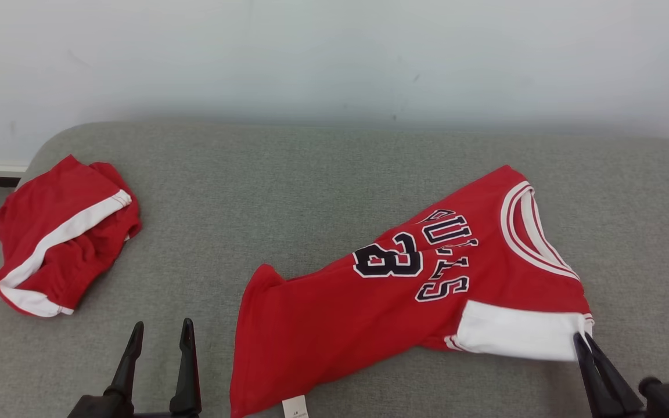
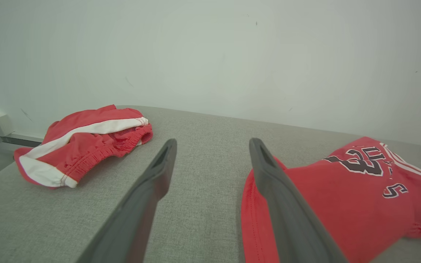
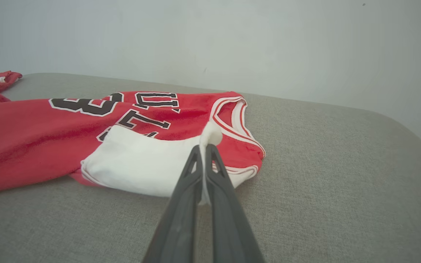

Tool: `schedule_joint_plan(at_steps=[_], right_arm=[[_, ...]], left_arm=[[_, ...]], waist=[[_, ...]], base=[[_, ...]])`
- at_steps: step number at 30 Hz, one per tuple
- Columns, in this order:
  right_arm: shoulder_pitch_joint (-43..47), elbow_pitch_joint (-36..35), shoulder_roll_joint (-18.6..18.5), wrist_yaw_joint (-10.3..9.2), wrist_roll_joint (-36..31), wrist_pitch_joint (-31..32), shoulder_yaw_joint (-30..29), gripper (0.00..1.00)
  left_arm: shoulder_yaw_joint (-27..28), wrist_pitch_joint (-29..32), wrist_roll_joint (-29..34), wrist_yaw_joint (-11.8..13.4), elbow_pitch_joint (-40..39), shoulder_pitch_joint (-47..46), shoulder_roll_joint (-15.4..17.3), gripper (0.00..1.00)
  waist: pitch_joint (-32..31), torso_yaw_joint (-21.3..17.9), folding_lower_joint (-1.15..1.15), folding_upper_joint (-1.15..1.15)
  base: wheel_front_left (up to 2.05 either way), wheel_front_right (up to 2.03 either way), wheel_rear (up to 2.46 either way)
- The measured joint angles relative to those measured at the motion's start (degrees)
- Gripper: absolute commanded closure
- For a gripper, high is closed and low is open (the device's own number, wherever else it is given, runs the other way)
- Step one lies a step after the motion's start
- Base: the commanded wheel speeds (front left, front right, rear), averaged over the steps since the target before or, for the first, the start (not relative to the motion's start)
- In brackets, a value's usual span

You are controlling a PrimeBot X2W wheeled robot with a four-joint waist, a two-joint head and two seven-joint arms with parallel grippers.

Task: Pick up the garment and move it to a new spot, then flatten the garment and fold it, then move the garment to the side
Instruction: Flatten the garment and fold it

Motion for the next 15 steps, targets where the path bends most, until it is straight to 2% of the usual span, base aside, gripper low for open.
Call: schedule_joint_plan(at_steps=[10, 11, 12, 15], right_arm=[[7.7, -3.2, 1.2, 0.0, -0.6, 0.0, -5.1, 0.99], [7.9, -3.3, 1.4, 0.0, -0.6, 0.0, -5.4, 0.53], [8.1, -3.4, 1.6, 0.0, -0.6, 0.0, -5.8, 0.0], [8.4, -4.9, 2.0, 0.0, -0.8, 0.0, -6.7, 0.0]], left_arm=[[0.1, 0.0, 0.0, 0.1, 0.7, 0.5, 0.0, 0.0], [0.1, 0.0, 0.0, 0.1, 0.7, 0.6, 0.0, 0.0], [0.2, 0.0, 0.0, 0.0, 0.8, 0.7, 0.0, 0.0], [0.2, 0.0, 0.0, -0.2, 1.0, 0.8, 0.0, 0.0]], waist=[[-0.8, -2.4, 0.0, 0.0], [-1.0, -2.5, 0.0, 0.0], [-1.2, -2.7, 0.0, 0.0], [-1.8, -3.1, 0.0, 0.0]], base=[[0.0, 0.0, 0.0], [0.0, 0.0, 0.0], [0.0, 0.0, 0.0], [0.0, 0.0, 0.0]])
